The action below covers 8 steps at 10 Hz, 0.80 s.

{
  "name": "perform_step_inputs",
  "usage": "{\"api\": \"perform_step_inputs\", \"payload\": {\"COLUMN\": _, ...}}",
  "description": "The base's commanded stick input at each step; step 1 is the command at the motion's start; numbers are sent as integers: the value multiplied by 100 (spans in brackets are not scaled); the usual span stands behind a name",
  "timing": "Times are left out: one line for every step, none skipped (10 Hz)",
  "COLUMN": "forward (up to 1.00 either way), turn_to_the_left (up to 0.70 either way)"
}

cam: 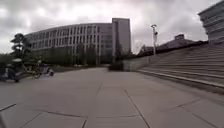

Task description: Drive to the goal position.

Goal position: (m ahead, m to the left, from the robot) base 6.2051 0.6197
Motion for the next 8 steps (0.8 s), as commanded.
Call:
{"api": "perform_step_inputs", "payload": {"forward": 100, "turn_to_the_left": 0}}
{"api": "perform_step_inputs", "payload": {"forward": 100, "turn_to_the_left": 0}}
{"api": "perform_step_inputs", "payload": {"forward": 100, "turn_to_the_left": 0}}
{"api": "perform_step_inputs", "payload": {"forward": 100, "turn_to_the_left": 0}}
{"api": "perform_step_inputs", "payload": {"forward": 100, "turn_to_the_left": 0}}
{"api": "perform_step_inputs", "payload": {"forward": 100, "turn_to_the_left": 0}}
{"api": "perform_step_inputs", "payload": {"forward": 100, "turn_to_the_left": 0}}
{"api": "perform_step_inputs", "payload": {"forward": 100, "turn_to_the_left": 0}}
